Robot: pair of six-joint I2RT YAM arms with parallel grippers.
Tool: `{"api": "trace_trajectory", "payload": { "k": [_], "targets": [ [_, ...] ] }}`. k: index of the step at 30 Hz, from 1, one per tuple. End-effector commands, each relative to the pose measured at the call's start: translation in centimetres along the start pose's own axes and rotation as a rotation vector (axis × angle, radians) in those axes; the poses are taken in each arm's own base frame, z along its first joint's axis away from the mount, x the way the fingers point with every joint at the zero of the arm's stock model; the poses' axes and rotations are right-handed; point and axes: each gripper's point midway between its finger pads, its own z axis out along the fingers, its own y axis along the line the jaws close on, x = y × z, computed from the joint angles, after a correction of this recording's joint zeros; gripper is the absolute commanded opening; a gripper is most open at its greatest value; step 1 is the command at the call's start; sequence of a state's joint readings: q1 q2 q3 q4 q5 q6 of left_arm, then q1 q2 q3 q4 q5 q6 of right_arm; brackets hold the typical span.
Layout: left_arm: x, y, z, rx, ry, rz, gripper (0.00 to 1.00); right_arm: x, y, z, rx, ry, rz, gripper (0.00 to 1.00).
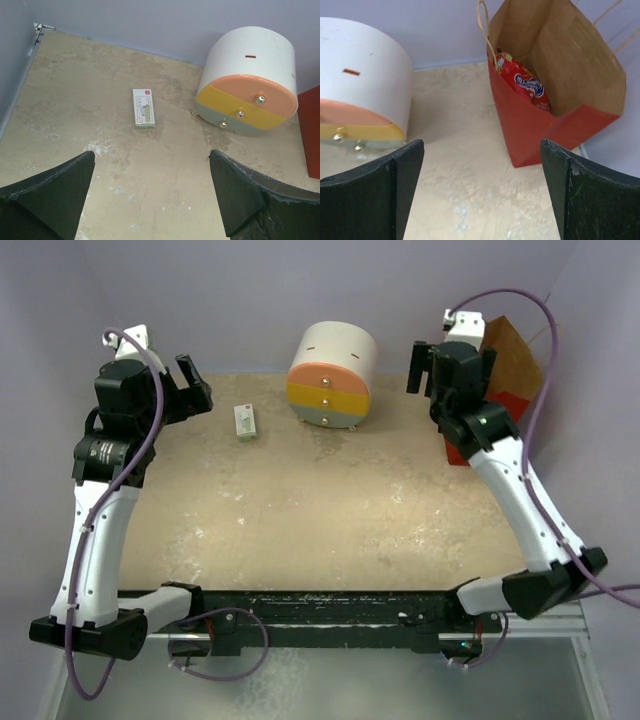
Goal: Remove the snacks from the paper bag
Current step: Adjust the paper bag at the center of the board.
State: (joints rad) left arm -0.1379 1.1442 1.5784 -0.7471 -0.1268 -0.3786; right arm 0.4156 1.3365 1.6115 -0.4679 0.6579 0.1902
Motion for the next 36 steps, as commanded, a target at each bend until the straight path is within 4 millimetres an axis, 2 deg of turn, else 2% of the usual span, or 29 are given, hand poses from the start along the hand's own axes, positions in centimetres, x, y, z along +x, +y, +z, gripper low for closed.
{"api": "trace_trajectory", "payload": {
  "k": [1,4,9,13,17,22,24,26,30,33,36],
  "targets": [
    [-2.4,-0.9,0.9,0.031,-0.079,0.018,0.99,-4.3,-0.4,3.7,0.1,-0.117,-0.041,0.99],
    [-2.7,-0.7,1.5,0.013,-0.08,0.026,0.99,-4.8,-0.8,6.7,0.185,-0.112,-0.111,0.99],
    [-3.2,-0.5,2.3,-0.009,-0.081,0.041,0.99,-6.4,-2.8,11.3,0.31,-0.144,-0.191,0.99],
    [-3.8,-0.5,2.5,-0.015,-0.082,0.046,0.99,-6.2,-4.3,14.8,0.343,-0.132,-0.173,1.0],
    [-4.5,-0.7,2.4,-0.014,-0.094,0.054,0.99,-5.1,-3.5,18.0,0.25,-0.136,-0.171,0.96],
    [-5.2,-0.8,2.7,-0.014,-0.104,0.059,0.99,-4.4,-1.6,20.3,0.093,-0.129,-0.087,0.77],
    [-5.3,-1.0,2.7,-0.004,-0.104,0.056,0.99,-4.1,-1.4,20.9,0.052,-0.13,-0.04,0.66],
    [-5.1,-1.3,2.6,0.013,-0.096,0.05,0.99,-4.2,-1.1,21.1,0.01,-0.125,-0.008,0.47],
    [-4.6,-1.4,2.0,0.024,-0.09,0.023,0.99,-4.7,-0.6,19.7,-0.055,-0.119,0.005,0.17],
    [-4.3,-1.6,1.3,0.041,-0.09,-0.005,0.99,-4.0,-0.7,17.9,-0.082,-0.1,0.0,0.02],
    [-3.8,-2.0,0.5,0.073,-0.08,-0.026,0.99,-4.0,-1.2,15.8,-0.099,-0.097,-0.001,0.0]
  ]
}}
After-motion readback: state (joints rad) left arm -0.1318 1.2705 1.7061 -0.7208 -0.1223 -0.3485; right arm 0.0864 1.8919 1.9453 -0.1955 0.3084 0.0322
